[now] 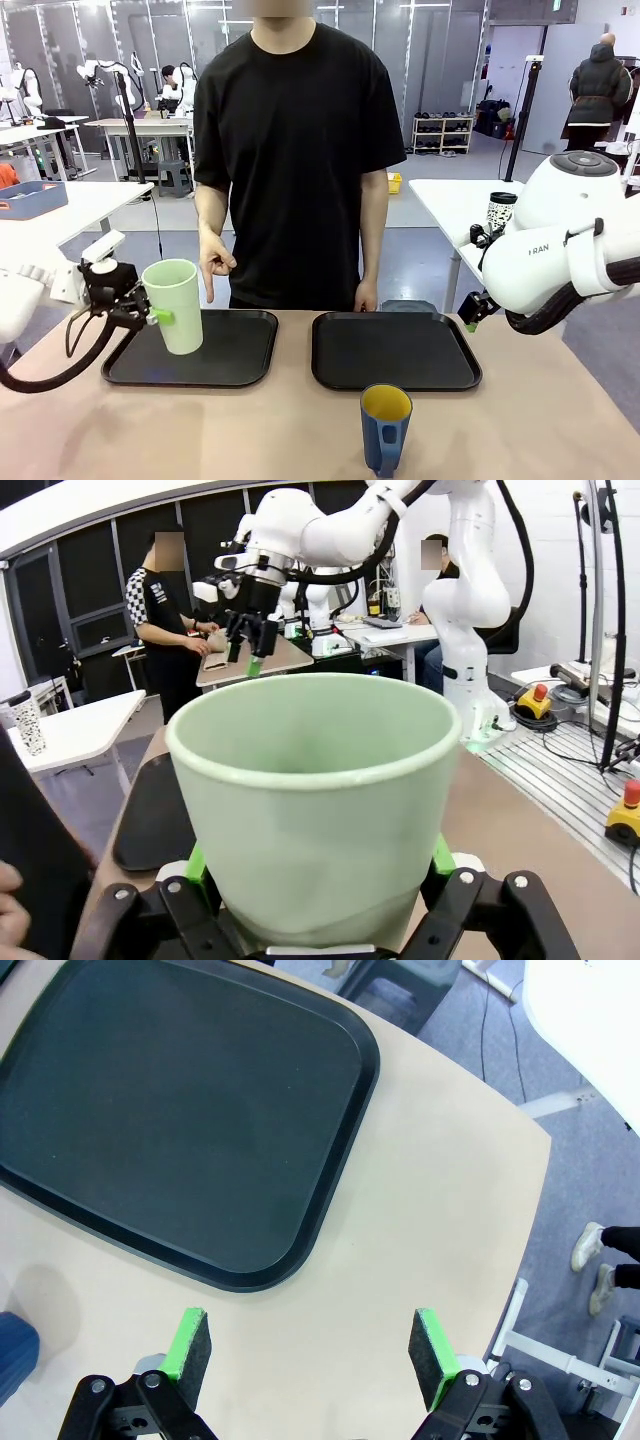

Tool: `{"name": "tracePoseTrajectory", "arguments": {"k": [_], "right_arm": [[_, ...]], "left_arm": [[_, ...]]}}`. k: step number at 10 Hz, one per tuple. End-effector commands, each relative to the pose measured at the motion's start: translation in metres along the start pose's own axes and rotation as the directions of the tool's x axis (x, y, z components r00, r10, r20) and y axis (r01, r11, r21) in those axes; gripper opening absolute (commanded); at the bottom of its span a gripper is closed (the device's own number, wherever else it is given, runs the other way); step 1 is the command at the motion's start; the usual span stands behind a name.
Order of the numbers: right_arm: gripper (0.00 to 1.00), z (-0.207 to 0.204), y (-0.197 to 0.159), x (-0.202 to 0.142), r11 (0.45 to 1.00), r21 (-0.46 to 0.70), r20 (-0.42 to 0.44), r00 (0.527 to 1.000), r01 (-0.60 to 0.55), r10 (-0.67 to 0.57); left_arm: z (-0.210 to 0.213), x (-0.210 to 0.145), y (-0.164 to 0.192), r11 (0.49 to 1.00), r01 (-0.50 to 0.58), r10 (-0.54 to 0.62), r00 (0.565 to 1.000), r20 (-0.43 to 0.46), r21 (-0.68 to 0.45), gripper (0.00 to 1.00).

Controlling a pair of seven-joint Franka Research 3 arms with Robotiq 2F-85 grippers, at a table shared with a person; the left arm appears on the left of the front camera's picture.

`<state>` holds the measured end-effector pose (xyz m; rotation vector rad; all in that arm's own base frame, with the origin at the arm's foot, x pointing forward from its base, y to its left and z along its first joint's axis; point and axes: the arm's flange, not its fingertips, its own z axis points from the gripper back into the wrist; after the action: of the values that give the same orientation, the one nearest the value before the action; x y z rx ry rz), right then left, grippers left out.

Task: Sort and store the cups by type.
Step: Place the picked Reusable plastic cup into the Flat Tray indicated by the person.

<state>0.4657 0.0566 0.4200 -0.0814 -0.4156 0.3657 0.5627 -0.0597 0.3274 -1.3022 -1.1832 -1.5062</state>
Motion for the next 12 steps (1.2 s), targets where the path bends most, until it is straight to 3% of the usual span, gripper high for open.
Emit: {"name": "tracePoseTrajectory", "arguments": {"k": [1,4,6,12], "right_arm": [[1.0,-0.001,0.0,0.0,1.0,0.001,0.0,1.0,0.002,-0.002],[1.0,-0.001,0.0,0.0,1.0,0.001,0.0,1.0,0.002,-0.002],[1.0,-0.001,0.0,0.0,1.0,0.001,0.0,1.0,0.002,-0.002],[1.0,-0.001,0.0,0.0,1.0,0.001,0.0,1.0,0.002,-0.002]], "left_arm": [[0.009,0.006,0.029,1.0,-0.013,0.013,0.999,0.029,0.009,0.88],[0.018,0.008,0.045,1.0,0.011,-0.011,1.0,0.016,0.003,0.88],[0.016,0.006,0.038,1.0,0.021,-0.02,1.0,-0.019,0.011,0.88],[0.023,-0.01,0.037,1.0,0.008,-0.008,1.0,-0.001,0.0,0.88]]}}
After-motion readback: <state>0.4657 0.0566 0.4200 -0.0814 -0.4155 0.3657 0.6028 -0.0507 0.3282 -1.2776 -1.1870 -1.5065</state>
